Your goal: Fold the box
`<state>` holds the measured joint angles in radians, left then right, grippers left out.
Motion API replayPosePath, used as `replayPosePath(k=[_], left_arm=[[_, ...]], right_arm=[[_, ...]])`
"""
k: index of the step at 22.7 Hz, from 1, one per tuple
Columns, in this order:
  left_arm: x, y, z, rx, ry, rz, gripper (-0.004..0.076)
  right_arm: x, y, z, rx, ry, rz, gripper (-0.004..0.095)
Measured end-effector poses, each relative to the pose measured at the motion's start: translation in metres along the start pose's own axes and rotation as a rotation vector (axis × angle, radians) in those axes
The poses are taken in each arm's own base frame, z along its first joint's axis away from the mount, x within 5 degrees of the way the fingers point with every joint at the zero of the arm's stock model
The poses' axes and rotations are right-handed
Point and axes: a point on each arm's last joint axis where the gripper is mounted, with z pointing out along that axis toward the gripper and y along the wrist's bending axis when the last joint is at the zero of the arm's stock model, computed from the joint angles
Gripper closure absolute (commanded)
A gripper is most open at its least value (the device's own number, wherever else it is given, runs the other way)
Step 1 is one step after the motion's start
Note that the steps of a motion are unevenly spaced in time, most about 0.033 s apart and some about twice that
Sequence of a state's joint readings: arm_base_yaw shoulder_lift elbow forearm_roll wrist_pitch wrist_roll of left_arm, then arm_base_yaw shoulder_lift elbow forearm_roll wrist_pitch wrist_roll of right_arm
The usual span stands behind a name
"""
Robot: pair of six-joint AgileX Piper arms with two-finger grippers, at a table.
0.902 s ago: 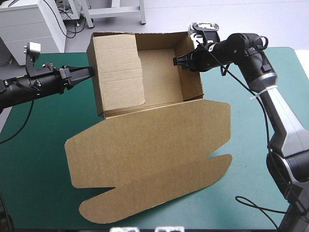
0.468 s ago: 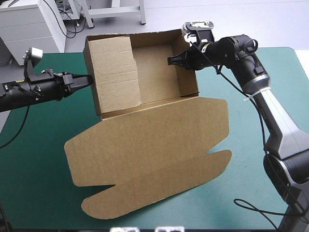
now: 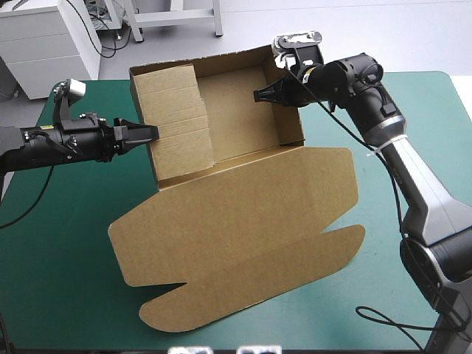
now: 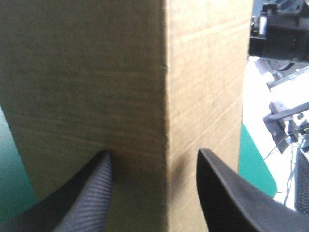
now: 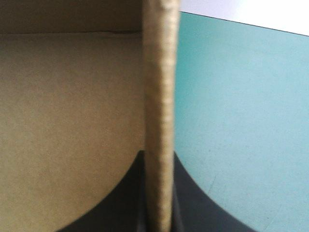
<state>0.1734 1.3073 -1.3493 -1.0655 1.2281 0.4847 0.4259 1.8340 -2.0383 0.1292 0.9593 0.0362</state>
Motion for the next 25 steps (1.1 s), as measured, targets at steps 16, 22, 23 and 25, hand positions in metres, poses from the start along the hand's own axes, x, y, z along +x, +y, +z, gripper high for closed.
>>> replayPosePath(k=[16, 22, 23, 25], left_arm=[[0.007, 0.036, -0.009, -0.436, 0.072, -0.007, 0.0464], [0.006, 0.039, -0.009, -0.466, 0.06, -0.003, 0.071], [0.006, 0.04, -0.009, -0.467, 0.062, -0.003, 0.0729], [0.006, 0.04, -0.006, -0.475, 0.065, 0.01, 0.0731]], right_arm=[[0.007, 0.062, 0.007, -0.025, -0.037, -0.103, 0.0907], [0.009, 0.063, 0.007, -0.029, -0.015, -0.1, 0.0907], [0.01, 0.062, 0.007, -0.024, -0.009, -0.101, 0.0907], [0.011, 0.062, 0.006, -0.008, 0.005, -0.107, 0.0907]])
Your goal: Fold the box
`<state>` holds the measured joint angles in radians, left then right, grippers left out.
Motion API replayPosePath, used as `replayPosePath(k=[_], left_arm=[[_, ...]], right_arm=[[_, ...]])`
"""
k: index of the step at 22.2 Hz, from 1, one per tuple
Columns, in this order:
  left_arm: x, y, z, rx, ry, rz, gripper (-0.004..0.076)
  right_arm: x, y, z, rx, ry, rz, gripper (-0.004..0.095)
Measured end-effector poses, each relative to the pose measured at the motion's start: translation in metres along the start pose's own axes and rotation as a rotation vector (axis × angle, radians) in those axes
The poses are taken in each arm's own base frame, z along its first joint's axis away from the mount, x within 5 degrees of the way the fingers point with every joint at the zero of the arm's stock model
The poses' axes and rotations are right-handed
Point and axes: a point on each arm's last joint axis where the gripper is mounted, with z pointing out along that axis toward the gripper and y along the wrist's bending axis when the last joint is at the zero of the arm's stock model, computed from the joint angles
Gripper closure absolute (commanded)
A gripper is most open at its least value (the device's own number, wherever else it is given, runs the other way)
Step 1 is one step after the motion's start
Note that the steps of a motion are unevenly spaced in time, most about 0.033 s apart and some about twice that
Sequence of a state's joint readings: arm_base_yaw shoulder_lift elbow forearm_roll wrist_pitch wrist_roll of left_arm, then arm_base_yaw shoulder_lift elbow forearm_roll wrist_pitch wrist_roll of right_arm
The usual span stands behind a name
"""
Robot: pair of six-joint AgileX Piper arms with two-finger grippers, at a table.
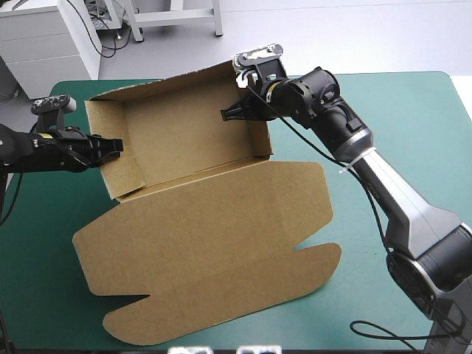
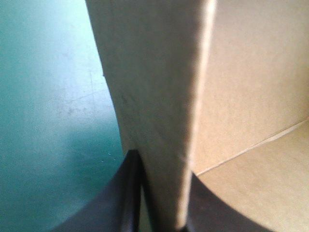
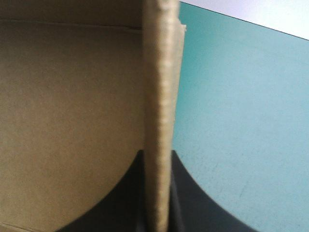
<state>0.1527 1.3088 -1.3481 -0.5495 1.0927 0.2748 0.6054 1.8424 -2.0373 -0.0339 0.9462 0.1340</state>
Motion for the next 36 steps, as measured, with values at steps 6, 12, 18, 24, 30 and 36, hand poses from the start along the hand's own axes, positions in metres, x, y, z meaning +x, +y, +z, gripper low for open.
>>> replayPosePath(k=[6, 12, 18, 24, 30, 36], left_arm=[[0.0, -0.037, 0.037, -0.007, 0.005, 0.125, 0.0731], [0.009, -0.062, 0.086, -0.031, 0.158, 0.209, 0.0731], [0.042, -0.074, 0.153, -0.196, 0.431, 0.286, 0.0731], [0.047, -0.073, 0.18, -0.21, 0.474, 0.281, 0.0728], [0.047, -0.071, 0.19, -0.223, 0.476, 0.303, 0.051], [0.05, -0.076, 0.193, -0.215, 0.478, 0.34, 0.0279]], right_arm=[[0.008, -0.016, -0.007, 0.121, 0.106, -0.011, 0.0908], [0.036, -0.032, 0.01, 0.212, 0.316, 0.026, 0.0908], [0.108, -0.034, 0.061, 0.207, 0.576, 0.105, 0.0908], [0.115, -0.038, 0.066, 0.232, 0.609, 0.149, 0.0908], [0.122, -0.041, 0.077, 0.25, 0.639, 0.193, 0.0778], [0.124, -0.039, 0.075, 0.268, 0.67, 0.148, 0.0414]])
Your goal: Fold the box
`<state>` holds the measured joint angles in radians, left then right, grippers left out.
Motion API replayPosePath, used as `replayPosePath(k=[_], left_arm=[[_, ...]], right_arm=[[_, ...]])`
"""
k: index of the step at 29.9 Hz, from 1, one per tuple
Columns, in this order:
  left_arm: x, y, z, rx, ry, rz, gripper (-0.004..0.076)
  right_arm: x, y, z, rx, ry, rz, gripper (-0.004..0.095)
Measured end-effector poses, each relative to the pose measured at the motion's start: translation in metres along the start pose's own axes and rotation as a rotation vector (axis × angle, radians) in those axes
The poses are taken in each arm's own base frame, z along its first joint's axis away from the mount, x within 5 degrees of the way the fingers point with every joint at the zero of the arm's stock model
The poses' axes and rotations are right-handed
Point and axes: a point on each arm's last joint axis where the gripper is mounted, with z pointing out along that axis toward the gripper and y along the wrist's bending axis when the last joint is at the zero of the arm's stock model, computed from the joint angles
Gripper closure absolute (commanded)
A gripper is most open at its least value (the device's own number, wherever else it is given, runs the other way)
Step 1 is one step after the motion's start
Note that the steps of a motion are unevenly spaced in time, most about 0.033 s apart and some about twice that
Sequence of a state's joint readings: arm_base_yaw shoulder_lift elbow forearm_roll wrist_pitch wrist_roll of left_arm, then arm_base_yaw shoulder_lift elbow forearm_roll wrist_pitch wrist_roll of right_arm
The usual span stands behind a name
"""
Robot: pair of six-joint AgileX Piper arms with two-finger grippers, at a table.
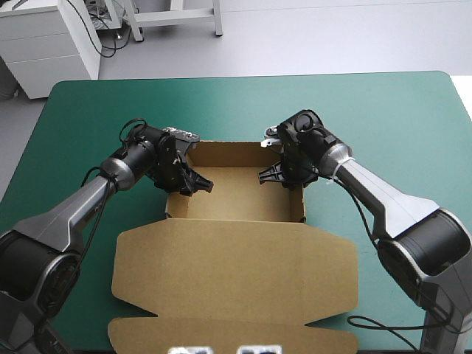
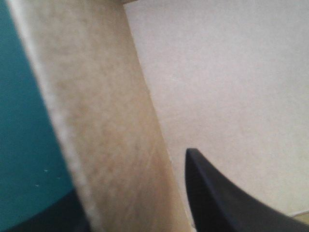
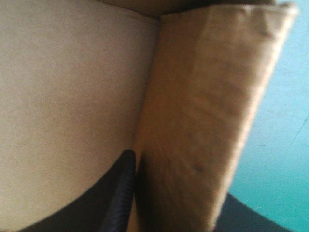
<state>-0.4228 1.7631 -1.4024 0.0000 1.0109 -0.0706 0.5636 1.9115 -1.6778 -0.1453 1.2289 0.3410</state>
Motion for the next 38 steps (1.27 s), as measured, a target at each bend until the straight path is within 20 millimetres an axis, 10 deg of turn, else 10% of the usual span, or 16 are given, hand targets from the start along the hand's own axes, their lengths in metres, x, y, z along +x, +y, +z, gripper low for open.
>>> replayPosePath(k=[10, 21, 31, 38], left_arm=[[-0.015, -0.003, -0.023, 0.012, -0.049, 0.006, 0.0242], [-0.039, 0.003, -0.105, -0.067, -0.194, 0.033, 0.0253], [0.013, 0.013, -0.2, -0.129, -0.402, 0.035, 0.058], [0.062, 0.018, -0.198, -0.138, -0.354, 0.039, 0.0731]], right_arm=[[-0.021, 0.0, -0.039, -0.012, -0.15, -0.002, 0.0378], [-0.034, -0.001, -0.073, -0.048, -0.265, 0.008, 0.0378], [-0.035, -0.014, -0.076, -0.13, -0.242, 0.078, 0.0378], [-0.037, -0.024, -0.074, -0.147, -0.233, 0.098, 0.0378]])
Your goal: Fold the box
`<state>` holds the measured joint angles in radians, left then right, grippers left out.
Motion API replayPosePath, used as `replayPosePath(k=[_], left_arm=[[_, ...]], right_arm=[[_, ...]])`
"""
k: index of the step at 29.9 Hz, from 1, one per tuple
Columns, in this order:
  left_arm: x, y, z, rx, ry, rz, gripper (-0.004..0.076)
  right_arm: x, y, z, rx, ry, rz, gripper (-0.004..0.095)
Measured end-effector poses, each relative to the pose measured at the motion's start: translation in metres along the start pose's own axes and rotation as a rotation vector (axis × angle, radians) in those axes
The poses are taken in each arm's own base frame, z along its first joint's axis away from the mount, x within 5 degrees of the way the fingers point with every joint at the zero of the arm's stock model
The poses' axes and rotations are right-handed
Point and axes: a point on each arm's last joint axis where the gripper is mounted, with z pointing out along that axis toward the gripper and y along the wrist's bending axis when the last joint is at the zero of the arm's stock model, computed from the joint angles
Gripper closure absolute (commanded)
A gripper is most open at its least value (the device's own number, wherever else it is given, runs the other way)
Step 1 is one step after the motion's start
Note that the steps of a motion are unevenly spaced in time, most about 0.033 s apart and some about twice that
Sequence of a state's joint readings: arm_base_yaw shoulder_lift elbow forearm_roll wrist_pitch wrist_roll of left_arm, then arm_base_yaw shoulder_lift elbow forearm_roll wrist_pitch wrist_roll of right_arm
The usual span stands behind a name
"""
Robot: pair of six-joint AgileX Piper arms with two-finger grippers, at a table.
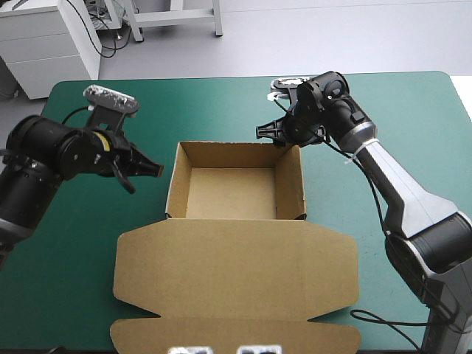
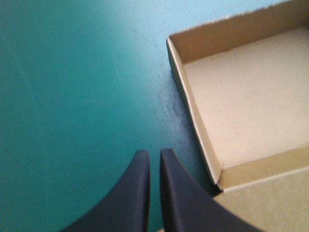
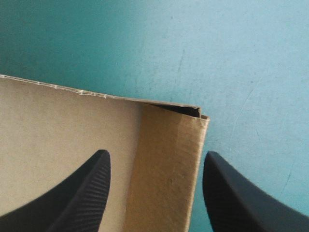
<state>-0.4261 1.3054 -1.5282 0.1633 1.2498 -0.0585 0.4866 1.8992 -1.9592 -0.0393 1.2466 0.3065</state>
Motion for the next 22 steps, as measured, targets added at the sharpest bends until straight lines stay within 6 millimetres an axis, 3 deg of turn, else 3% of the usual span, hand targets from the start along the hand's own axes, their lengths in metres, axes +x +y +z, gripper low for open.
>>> replayPosePath(k=[8, 15, 18, 20, 22], left_arm=[[0.059, 0.002, 0.009, -0.03, 0.113, 0.023, 0.0731], [0.087, 0.004, -0.003, -0.034, 0.1, 0.007, 0.0731], [0.098, 0.005, -0.011, -0.029, 0.079, -0.002, 0.0731], [0.107, 0.005, -0.015, -0.027, 0.071, -0.012, 0.0731], [0.118, 0.006, -0.019, -0.027, 0.059, -0.026, 0.0731]], right_arm=[[0.015, -0.004, 0.01, 0.016, 0.062, -0.036, 0.0378], [0.043, -0.008, 0.037, 0.02, 0.203, -0.028, 0.0422], [0.052, -0.01, 0.047, 0.025, 0.251, -0.053, 0.0656], [0.057, -0.011, 0.053, 0.025, 0.274, -0.087, 0.0895], [0.058, -0.012, 0.056, 0.032, 0.28, -0.1, 0.0914]])
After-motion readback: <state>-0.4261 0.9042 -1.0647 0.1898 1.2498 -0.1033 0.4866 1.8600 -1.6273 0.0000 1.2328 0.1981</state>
